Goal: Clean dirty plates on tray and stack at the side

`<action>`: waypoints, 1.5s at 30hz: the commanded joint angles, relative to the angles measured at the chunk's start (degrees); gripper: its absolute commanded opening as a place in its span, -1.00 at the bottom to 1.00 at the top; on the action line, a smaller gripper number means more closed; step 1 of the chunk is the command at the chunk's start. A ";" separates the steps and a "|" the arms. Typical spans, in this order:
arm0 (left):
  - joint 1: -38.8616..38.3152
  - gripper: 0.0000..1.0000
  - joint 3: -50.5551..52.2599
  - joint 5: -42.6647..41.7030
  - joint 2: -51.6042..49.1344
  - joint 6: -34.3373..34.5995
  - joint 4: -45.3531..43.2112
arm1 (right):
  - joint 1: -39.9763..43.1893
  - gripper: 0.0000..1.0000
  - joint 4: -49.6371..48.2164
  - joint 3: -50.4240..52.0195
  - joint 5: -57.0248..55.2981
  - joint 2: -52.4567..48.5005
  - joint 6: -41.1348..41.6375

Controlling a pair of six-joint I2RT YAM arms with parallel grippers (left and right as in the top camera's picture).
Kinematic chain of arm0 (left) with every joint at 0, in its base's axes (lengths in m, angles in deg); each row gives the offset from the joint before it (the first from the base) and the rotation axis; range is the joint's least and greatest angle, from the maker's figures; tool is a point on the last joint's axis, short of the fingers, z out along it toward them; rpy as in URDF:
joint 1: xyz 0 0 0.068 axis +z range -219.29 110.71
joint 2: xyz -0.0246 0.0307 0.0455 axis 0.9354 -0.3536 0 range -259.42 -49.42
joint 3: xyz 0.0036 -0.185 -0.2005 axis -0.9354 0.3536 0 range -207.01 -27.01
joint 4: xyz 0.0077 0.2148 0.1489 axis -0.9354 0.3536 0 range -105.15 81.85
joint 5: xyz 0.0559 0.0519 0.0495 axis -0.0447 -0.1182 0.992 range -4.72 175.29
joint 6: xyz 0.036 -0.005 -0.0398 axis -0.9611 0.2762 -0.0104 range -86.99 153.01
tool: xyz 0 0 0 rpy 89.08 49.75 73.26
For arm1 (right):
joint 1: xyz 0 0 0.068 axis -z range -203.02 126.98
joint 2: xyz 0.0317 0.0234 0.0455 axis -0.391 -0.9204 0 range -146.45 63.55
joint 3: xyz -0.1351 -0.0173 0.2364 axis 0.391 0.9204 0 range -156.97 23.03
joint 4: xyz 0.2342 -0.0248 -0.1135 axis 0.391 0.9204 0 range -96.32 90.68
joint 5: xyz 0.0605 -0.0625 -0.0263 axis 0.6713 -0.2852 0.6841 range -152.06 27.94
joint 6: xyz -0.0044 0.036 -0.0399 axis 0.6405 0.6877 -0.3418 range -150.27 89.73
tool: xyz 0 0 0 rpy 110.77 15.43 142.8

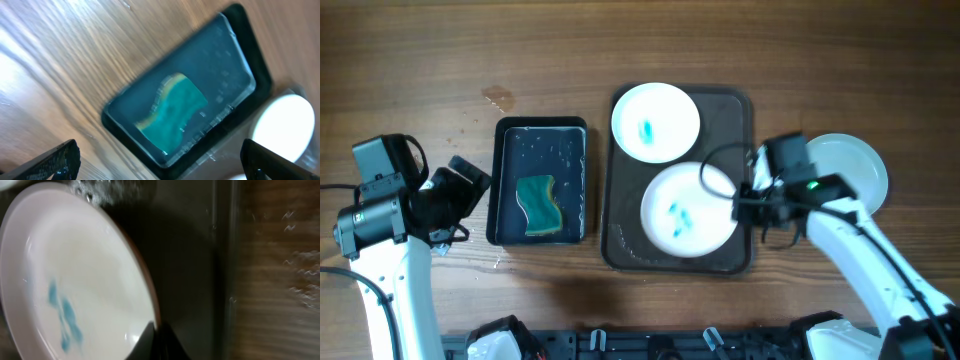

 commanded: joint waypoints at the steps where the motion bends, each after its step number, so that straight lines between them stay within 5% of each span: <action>1: -1.46 0.91 -0.70 -10.71 0.31 -4.00 0.33 | -3.15 -0.91 -8.20 6.82 0.28 -0.74 13.33; 3: -5.20 0.85 -0.68 -9.60 -0.17 -6.14 0.50 | -3.19 -0.91 -11.74 8.07 -1.46 -0.74 13.49; 6: -11.85 0.85 -0.57 -0.79 -1.40 -6.25 0.48 | -3.19 -0.24 -15.37 7.10 -2.23 -0.61 2.54; 12: -23.04 0.62 2.01 5.86 -7.63 -5.97 -4.37 | -3.13 -0.22 -3.98 -4.11 -2.23 1.03 -5.49; 16: -26.21 0.34 5.68 14.84 -17.35 4.22 -6.05 | -3.13 -0.24 1.70 -7.93 -2.19 2.97 -5.99; 20: -26.21 -0.03 8.85 6.88 -27.28 0.15 -13.31 | -3.13 -0.26 3.76 -7.91 -2.19 3.15 -5.40; 23: -26.21 -0.92 8.85 5.64 -32.39 -0.85 -16.20 | -3.13 -0.25 3.87 -7.91 -2.19 3.15 -5.38; 28: -26.16 -0.92 4.55 6.19 -29.90 -3.74 -12.09 | -3.13 -0.27 3.85 -7.91 -2.21 3.15 -5.25; 29: -26.16 -0.84 3.41 6.38 -29.14 -3.76 -10.78 | -3.13 -0.28 3.87 -7.91 -2.21 3.15 -5.25; 32: -26.16 -0.07 1.95 7.65 -26.67 -5.18 -9.40 | -3.13 -0.28 4.24 -7.91 -2.19 3.15 -5.22; 36: -26.16 0.02 4.28 12.57 -27.19 -5.16 -13.40 | -3.13 -0.26 6.67 -7.91 -2.23 3.13 -4.59; 39: -26.21 -0.12 8.66 12.57 -27.32 -4.96 -18.73 | -3.13 -0.32 9.62 -7.74 -3.93 3.13 -0.09; 42: -26.21 -0.55 14.73 12.50 -27.45 -4.96 -24.52 | -3.13 -0.32 10.08 -6.67 -4.11 3.13 2.16; 43: -26.21 -0.85 15.52 12.39 -27.45 -4.98 -24.63 | -3.13 -0.32 9.27 -5.88 -4.55 3.13 2.23; 45: -26.21 -0.92 15.28 11.58 -27.43 -5.01 -23.26 | -3.13 -0.32 7.65 -4.35 -4.90 3.13 2.29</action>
